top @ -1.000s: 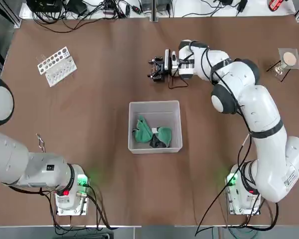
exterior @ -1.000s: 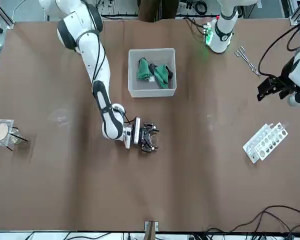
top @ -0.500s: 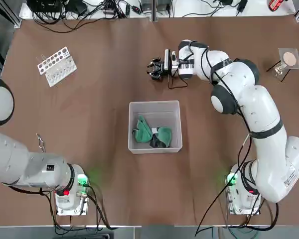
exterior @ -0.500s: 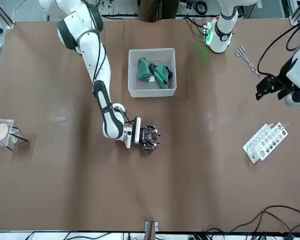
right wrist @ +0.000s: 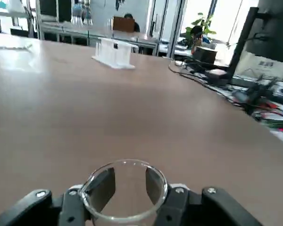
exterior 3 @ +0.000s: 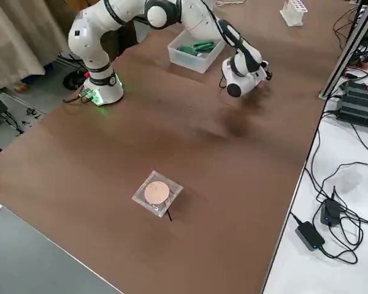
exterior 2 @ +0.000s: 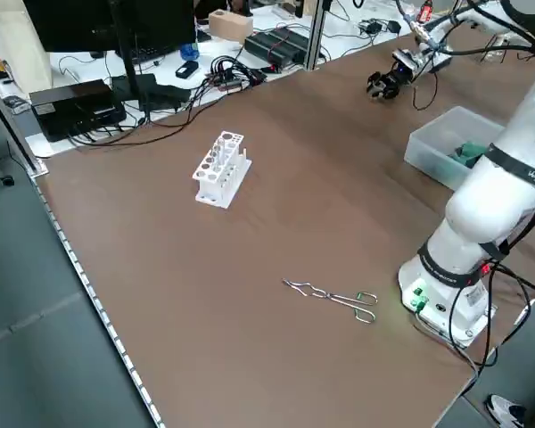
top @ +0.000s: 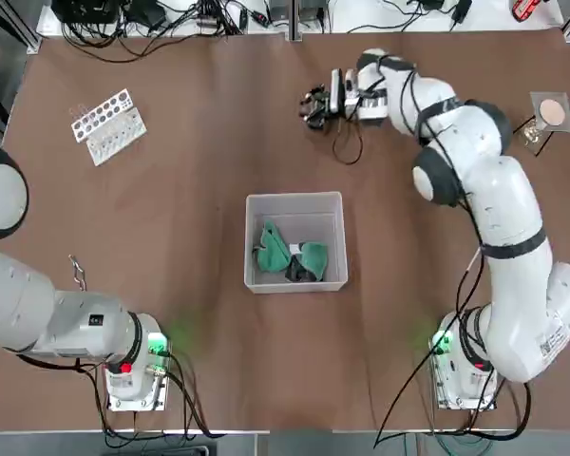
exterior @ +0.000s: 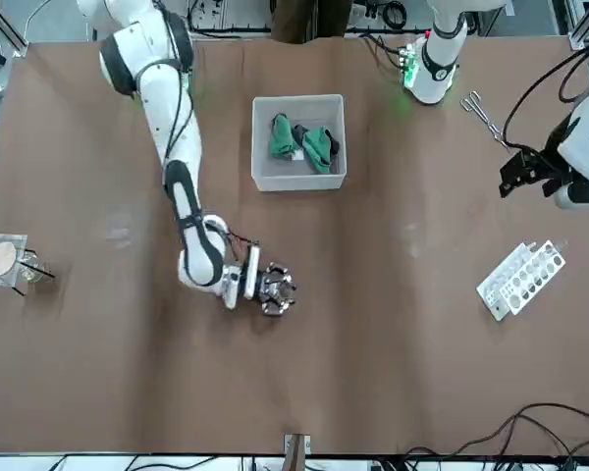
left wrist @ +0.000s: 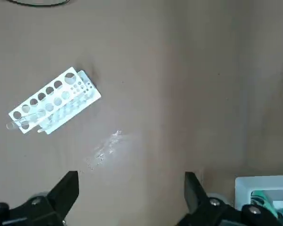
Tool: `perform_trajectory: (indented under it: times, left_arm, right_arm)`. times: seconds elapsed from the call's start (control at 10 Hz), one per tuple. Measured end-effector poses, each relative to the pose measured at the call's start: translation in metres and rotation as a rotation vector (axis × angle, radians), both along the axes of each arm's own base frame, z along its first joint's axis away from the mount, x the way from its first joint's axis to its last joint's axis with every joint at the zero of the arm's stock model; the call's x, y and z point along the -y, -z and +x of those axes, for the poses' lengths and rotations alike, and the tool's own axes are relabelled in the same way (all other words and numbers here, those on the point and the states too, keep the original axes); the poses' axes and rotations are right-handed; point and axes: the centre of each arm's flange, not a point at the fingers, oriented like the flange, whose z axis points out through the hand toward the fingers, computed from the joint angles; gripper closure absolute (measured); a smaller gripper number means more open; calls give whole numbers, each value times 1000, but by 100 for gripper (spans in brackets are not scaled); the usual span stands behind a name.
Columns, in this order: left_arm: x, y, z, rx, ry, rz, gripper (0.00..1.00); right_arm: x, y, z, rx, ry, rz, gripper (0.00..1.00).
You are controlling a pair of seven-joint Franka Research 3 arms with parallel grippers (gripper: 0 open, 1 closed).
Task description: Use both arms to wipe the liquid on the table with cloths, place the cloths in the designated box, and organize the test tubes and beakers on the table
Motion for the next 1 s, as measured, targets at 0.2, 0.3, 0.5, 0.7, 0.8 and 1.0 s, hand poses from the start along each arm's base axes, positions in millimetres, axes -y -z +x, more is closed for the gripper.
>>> perform_trajectory:
  times: [0.2, 0.3, 0.5, 0.7, 0.8, 1.0]
  left_arm:
    - [-3, -1, 0, 3, 5, 0, 0]
    - [-3, -2, 0, 5, 5, 0, 0]
    - [-2, -4, 0, 9, 6, 0, 0]
    - [-1, -5, 0, 12, 8, -1, 0]
    - [1, -6, 0, 13, 10, -1, 0]
    - [3, -7, 0, 14, 14, -1, 0]
  right_arm:
    - [79, -21, 29, -40, -58, -66, 59]
    - [123, -30, 39, -60, -78, -87, 59]
    - [201, -45, 47, -113, -120, -110, 57]
    - [268, -68, 48, -186, -183, -142, 55]
    - [307, -79, 48, -204, -192, -149, 55]
    - [381, -94, 39, -241, -179, -118, 55]
